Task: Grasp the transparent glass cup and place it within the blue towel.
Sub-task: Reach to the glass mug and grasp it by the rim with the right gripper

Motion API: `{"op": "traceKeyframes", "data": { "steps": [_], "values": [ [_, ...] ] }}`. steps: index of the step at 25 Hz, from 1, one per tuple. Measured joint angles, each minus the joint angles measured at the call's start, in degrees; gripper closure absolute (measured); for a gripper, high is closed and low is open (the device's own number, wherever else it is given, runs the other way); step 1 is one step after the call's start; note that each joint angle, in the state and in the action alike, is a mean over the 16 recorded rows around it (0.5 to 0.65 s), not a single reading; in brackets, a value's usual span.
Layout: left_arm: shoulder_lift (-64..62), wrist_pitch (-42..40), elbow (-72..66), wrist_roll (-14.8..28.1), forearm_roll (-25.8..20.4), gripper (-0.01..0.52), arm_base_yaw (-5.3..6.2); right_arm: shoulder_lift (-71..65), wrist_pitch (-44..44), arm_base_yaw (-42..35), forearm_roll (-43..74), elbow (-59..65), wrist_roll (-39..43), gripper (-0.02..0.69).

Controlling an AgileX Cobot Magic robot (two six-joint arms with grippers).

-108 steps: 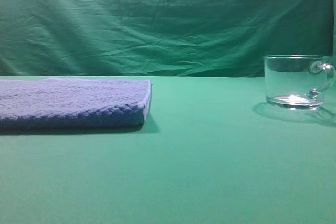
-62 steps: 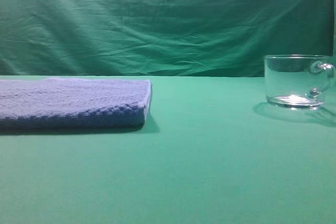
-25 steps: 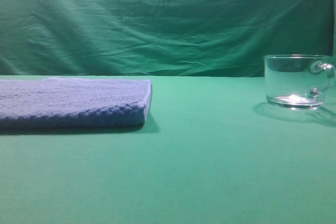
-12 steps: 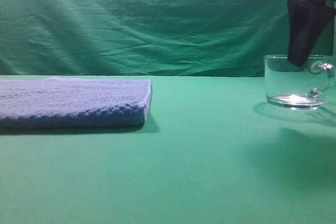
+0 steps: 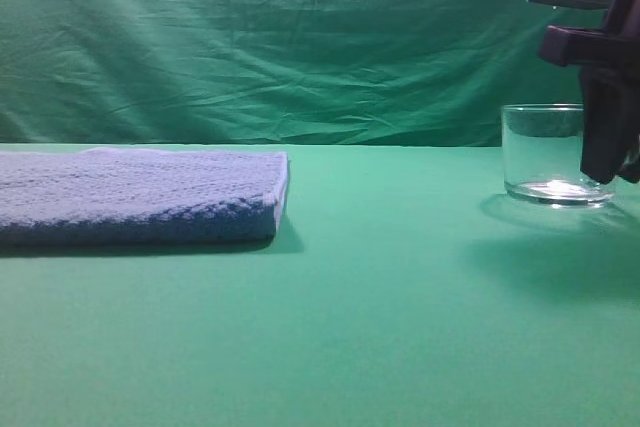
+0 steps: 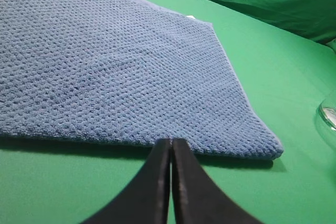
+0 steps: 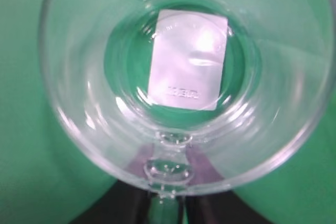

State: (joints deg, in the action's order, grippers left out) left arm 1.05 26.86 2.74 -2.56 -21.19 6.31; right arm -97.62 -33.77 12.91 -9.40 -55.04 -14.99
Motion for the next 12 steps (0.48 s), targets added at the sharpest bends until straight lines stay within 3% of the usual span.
{"op": "traceKeyframes", "data": {
  "steps": [4, 12],
  "values": [
    [0.0, 0.0, 0.0, 0.0, 0.0, 0.514, 0.0, 0.1, -1.2, 0.6, 0.1, -2.1, -0.6, 0.56],
    [0.0, 0.0, 0.0, 0.0, 0.0, 0.514, 0.0, 0.6, -5.0, 6.5, 0.2, -13.0, -0.7, 0.562]
  ]
}}
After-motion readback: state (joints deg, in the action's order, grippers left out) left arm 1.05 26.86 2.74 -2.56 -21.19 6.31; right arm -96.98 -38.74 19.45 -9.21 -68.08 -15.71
